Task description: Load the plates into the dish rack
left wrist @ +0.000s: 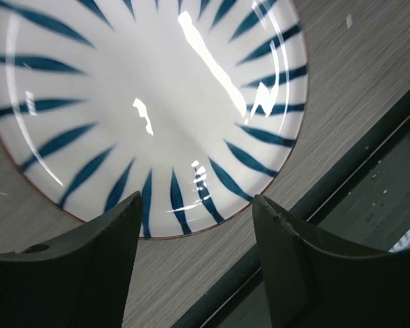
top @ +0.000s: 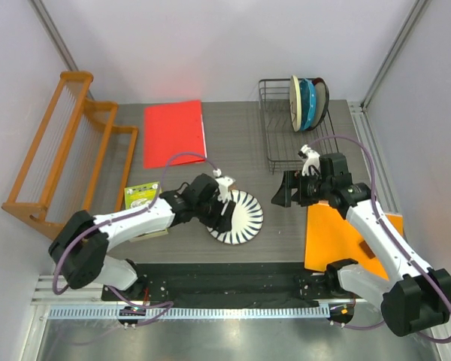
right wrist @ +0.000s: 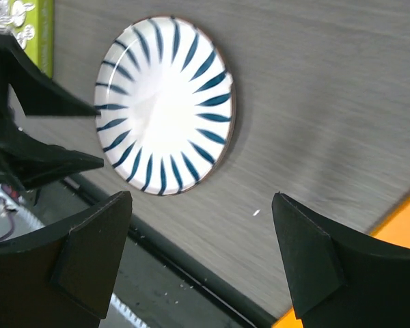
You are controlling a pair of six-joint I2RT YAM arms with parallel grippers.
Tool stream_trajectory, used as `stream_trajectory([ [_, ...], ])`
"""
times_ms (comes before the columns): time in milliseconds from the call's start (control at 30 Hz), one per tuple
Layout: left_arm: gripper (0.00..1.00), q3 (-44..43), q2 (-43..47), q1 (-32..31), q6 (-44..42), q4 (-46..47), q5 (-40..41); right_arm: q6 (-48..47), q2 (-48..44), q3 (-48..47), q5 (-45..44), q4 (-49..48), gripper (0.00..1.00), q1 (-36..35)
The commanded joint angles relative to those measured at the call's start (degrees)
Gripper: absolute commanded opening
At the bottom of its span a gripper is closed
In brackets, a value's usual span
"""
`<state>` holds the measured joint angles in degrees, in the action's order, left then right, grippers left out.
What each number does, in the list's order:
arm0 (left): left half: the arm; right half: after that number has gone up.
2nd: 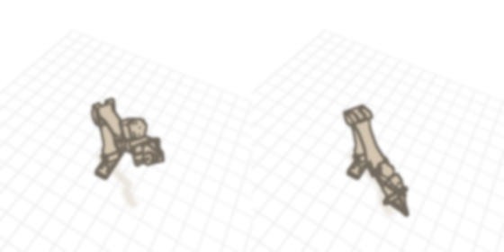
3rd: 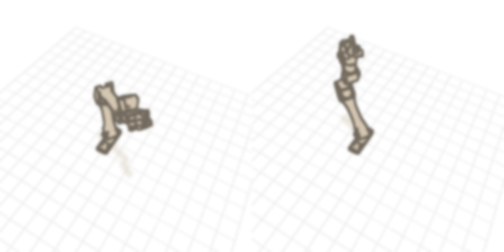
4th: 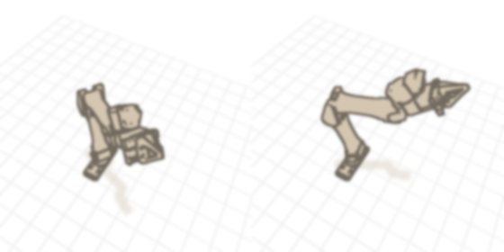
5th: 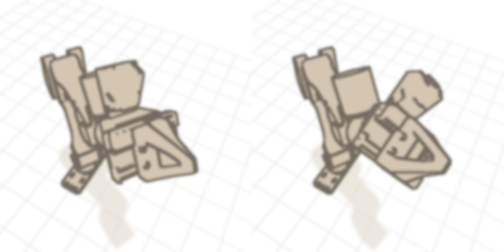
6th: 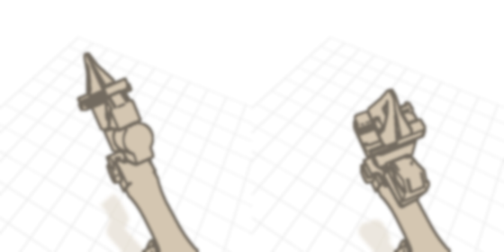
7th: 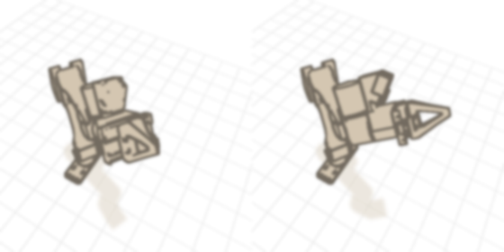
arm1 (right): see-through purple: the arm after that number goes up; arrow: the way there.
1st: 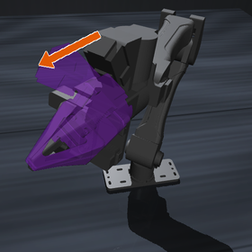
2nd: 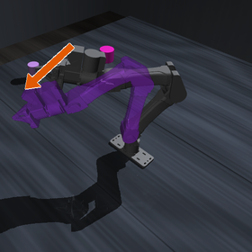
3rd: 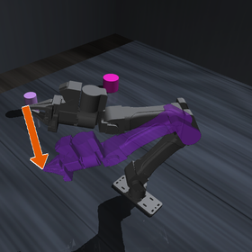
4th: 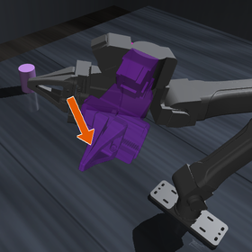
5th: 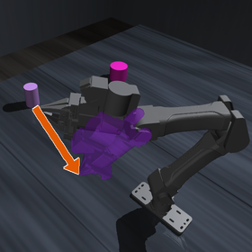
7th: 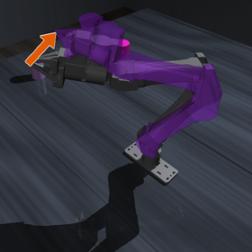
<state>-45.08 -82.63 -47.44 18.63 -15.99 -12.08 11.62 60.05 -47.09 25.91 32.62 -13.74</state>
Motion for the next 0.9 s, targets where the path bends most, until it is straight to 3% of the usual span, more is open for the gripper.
stream_trajectory([
  [0,0.72,-8.9,7.0,2.9,0.9,-4.0,4.5,2.4,-1.6,4.3,9.0,-2.5,0.89,1.0],
  [67,0.79,-9.7,8.3,5.9,2.7,-5.8,5.5,5.3,-1.3,6.5,10.0,-4.7,0.88,1.9],
  [200,0.79,-6.4,10.7,11.4,8.1,-6.8,1.1,11.2,1.3,13.6,10.7,-13.6,0.86,2.0],
  [300,0.75,0.8,12.4,17.1,10.9,-2.5,-6.6,14.7,3.0,16.1,10.9,-18.2,0.86,2.0],
  [333,0.75,5.0,12.8,17.9,12.9,2.2,-12.9,15.7,4.4,16.8,11.5,-19.4,0.86,2.0],
  [433,0.73,10.1,13.0,18.5,15.9,9.2,-15.2,17.7,6.6,19.0,12.1,-22.8,0.86,2.0],
  [600,0.72,12.8,11.6,19.8,17.2,13.3,-15.1,19.7,9.1,20.7,12.1,-27.1,0.87,2.0],
  [867,0.63,11.3,3.0,22.0,18.8,18.0,-18.0,22.0,14.4,23.0,12.2,-35.2,0.88,2.0],
])
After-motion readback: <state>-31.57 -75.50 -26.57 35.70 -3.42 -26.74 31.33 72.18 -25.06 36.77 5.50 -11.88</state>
